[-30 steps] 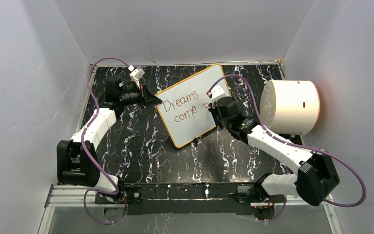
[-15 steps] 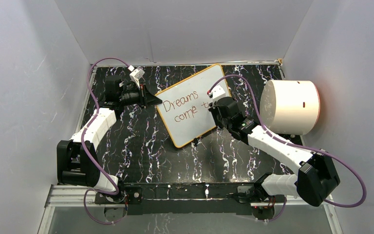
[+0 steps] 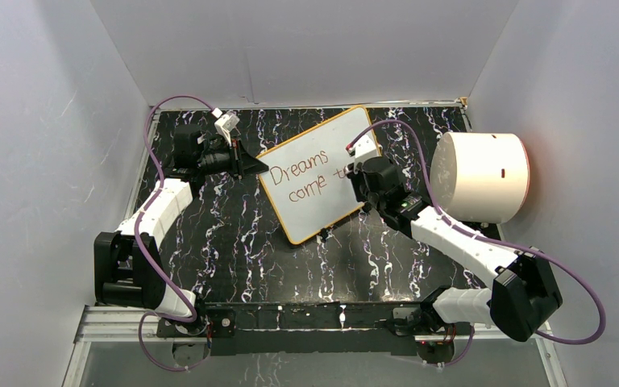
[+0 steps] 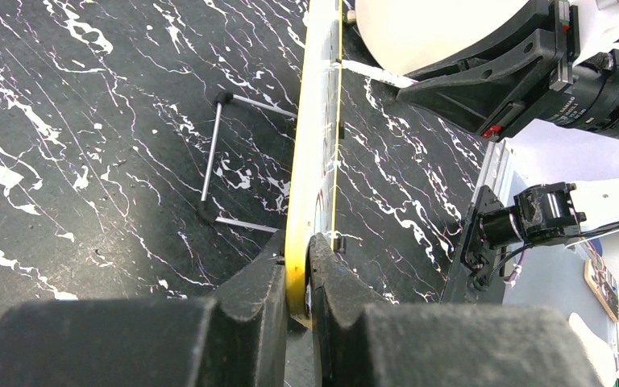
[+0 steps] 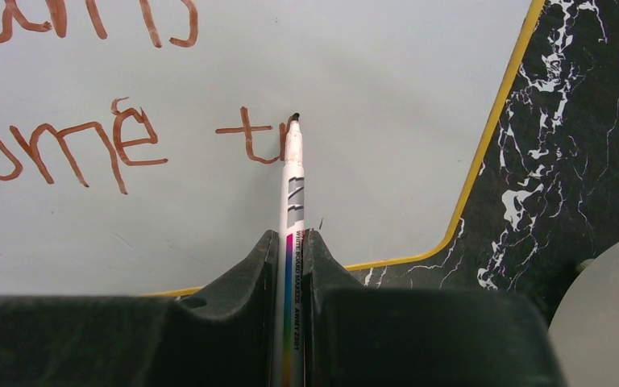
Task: Write a sentence on the whiteboard
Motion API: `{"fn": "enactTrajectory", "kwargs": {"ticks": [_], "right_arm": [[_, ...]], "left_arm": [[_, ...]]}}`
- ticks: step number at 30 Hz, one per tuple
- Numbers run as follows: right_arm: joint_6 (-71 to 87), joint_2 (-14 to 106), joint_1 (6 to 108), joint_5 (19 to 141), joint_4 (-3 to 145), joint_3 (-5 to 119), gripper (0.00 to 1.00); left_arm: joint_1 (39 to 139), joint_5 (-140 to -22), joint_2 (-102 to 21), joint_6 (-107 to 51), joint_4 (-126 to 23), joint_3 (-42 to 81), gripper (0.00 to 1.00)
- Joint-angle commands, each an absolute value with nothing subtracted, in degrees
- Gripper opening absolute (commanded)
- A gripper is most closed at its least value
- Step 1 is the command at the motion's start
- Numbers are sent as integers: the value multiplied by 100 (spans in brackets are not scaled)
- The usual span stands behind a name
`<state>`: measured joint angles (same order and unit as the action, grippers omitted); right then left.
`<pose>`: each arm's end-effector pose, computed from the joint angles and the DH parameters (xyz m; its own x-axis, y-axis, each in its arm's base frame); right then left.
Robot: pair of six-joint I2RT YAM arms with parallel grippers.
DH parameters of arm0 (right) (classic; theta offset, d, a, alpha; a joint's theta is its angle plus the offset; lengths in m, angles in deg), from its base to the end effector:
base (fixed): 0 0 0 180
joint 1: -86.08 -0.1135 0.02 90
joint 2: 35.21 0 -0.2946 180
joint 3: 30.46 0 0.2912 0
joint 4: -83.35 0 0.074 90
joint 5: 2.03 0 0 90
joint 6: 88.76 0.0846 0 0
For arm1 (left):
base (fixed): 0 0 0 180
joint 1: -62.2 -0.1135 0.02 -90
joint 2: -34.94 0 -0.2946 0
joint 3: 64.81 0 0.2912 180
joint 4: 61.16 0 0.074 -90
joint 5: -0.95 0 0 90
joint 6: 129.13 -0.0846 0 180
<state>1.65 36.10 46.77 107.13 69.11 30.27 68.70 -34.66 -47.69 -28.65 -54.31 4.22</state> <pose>0.2896 0.2012 0.2745 -0.3274 -0.2593 -0.9086 -0.3656 0.9215 -0.1313 0.3705 -0.1114 0.2941 -0.4910 -0.0507 -0.8697 0.7459 0.4913 -0.4497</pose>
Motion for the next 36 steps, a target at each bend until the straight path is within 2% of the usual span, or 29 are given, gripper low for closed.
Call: {"fn": "enactTrajectory", "kwargs": {"ticks": [1,15,36], "right_arm": [[133,3637,4763,10773,7283,3198,0],[-13,3384,4850,10725,6997,3253,0],[-69,3632,4956,10546,7102,3438,0]], "left_arm": [[7011,-4238,-5102,-3401,-4716,196,0],[7020,-4287,-5105,-3404,-4707,194,0],[7020,-4282,-5111,-3421,-4698,209,0]]}}
